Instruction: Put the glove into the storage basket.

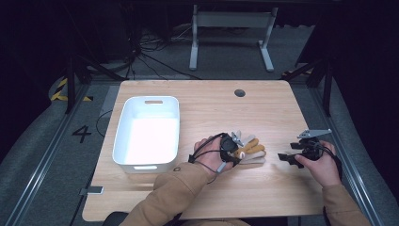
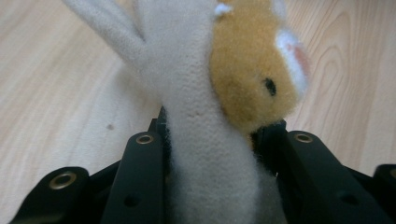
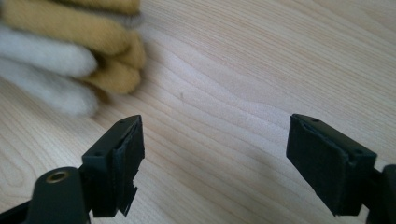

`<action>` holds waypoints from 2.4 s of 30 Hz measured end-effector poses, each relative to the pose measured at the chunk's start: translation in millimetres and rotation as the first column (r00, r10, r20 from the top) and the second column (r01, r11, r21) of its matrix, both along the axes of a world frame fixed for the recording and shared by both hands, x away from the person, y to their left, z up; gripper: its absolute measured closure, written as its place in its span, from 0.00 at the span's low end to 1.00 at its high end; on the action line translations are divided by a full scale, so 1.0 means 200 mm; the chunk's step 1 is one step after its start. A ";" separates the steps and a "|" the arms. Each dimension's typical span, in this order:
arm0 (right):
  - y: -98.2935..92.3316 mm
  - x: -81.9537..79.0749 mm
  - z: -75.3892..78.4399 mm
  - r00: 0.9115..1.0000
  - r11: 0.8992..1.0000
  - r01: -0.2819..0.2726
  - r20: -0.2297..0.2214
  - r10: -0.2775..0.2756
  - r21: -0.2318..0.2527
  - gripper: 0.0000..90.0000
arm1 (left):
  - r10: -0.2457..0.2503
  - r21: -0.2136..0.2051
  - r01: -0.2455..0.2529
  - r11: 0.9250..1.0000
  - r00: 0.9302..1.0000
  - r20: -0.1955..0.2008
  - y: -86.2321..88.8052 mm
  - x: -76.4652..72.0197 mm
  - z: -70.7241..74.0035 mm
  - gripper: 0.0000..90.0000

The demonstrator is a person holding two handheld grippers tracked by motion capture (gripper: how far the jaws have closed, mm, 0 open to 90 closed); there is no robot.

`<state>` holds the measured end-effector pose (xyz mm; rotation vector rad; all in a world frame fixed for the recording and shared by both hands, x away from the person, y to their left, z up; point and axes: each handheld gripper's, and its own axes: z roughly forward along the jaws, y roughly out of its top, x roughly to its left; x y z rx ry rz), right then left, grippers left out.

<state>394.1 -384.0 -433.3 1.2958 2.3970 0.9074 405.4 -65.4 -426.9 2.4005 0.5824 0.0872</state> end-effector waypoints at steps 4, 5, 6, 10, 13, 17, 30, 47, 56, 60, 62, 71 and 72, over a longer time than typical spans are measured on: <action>0.02 0.02 0.00 1.000 1.000 -0.008 0.006 0.008 0.000 0.22 | 0.041 -0.033 -0.041 0.999 0.999 0.005 0.04 0.00 0.07 0.71; 0.02 0.02 0.00 1.000 1.000 -0.006 0.004 0.006 0.002 0.22 | 0.043 -0.031 -0.043 0.999 0.999 0.009 0.05 0.00 0.10 0.71; 0.03 0.03 0.00 1.000 1.000 -0.010 0.008 0.010 0.001 0.22 | 0.048 -0.032 -0.048 0.998 0.999 0.010 0.06 0.00 0.11 0.71; 0.04 0.06 0.00 1.000 1.000 -0.012 0.017 0.013 -0.001 0.22 | 0.081 -0.039 -0.080 0.996 0.997 0.016 0.10 0.01 0.18 0.71; 0.06 0.08 0.00 0.999 1.000 -0.022 0.032 0.023 -0.008 0.25 | 0.102 -0.049 -0.101 0.994 0.994 0.023 0.12 0.01 0.21 0.71; 0.09 0.11 0.00 0.999 1.000 -0.010 0.046 0.010 0.004 0.27 | 0.127 -0.067 -0.125 0.990 0.992 0.023 0.15 0.02 0.26 0.71; 0.14 0.17 -0.01 0.993 0.998 -0.057 0.109 0.055 0.017 0.46 | 0.232 -0.107 -0.227 0.968 0.972 0.036 0.33 0.02 0.42 0.71; 0.16 0.16 -0.01 0.988 0.996 -0.001 0.153 -0.012 0.087 0.48 | 0.368 -0.136 -0.359 0.923 0.928 0.049 0.62 0.02 0.58 0.71; 0.15 0.15 -0.01 0.990 0.996 0.005 0.143 -0.017 0.086 0.45 | 0.448 -0.163 -0.436 0.885 0.893 0.044 0.78 0.01 0.62 0.71; 0.15 0.14 -0.02 0.991 0.997 -0.007 0.130 -0.004 0.083 0.44 | 0.486 -0.157 -0.475 0.866 0.873 0.043 0.83 0.01 0.61 0.71; 0.15 0.14 -0.03 0.991 0.997 -0.007 0.131 -0.003 0.079 0.44 | 0.504 -0.153 -0.493 0.857 0.863 0.042 0.86 0.01 0.61 0.71; 0.15 0.14 -0.03 0.991 0.997 0.001 0.130 -0.011 0.081 0.43 | 0.581 -0.164 -0.571 0.805 0.814 0.018 1.00 0.01 0.59 0.71; 0.15 0.14 -0.03 0.992 0.997 0.002 0.126 -0.012 0.082 0.43 | 0.588 -0.163 -0.578 0.800 0.809 0.017 1.02 0.01 0.59 0.71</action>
